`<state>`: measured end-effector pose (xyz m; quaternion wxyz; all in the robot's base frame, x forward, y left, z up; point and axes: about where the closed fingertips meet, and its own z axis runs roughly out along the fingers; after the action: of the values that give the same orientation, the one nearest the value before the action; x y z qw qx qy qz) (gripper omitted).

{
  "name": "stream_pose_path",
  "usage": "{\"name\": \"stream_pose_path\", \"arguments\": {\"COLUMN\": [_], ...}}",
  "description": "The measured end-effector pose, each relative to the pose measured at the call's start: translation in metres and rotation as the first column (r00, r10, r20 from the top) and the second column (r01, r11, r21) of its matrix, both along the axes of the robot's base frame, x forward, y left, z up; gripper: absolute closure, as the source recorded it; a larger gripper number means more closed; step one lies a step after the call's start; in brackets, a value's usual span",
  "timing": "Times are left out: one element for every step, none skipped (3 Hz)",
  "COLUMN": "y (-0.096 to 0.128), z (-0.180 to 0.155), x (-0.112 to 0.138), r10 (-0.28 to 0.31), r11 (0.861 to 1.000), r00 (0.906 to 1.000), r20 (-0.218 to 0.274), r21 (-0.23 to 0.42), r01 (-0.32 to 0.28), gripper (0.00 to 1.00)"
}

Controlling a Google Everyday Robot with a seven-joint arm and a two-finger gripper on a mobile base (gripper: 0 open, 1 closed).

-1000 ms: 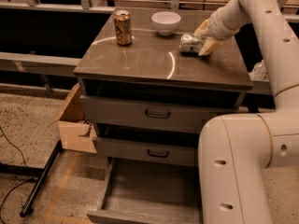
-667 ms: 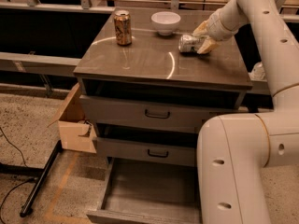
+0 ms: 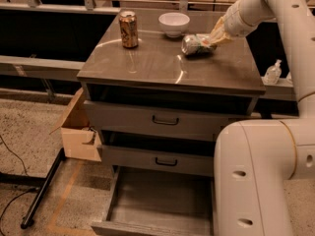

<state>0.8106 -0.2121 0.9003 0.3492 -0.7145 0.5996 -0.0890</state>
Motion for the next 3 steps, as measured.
{"name": "stream_pose_path", "arguments": {"y": [-0.027, -0.052, -0.066], "z": [0.057, 0.098, 0.119], "x": [-0.027, -0.053, -0.071], "r10": [-0.087, -0.148, -0.179], "r11": [0.991, 0.975, 0.966], "r00": [0.9957, 0.9879, 0.9825], "r20": [0.034, 0.048, 0.053], "r21": [0.106, 0.173, 0.201], "r01": [0.083, 0.137, 0.165], "gripper": [1.0, 1.0, 1.0]}}
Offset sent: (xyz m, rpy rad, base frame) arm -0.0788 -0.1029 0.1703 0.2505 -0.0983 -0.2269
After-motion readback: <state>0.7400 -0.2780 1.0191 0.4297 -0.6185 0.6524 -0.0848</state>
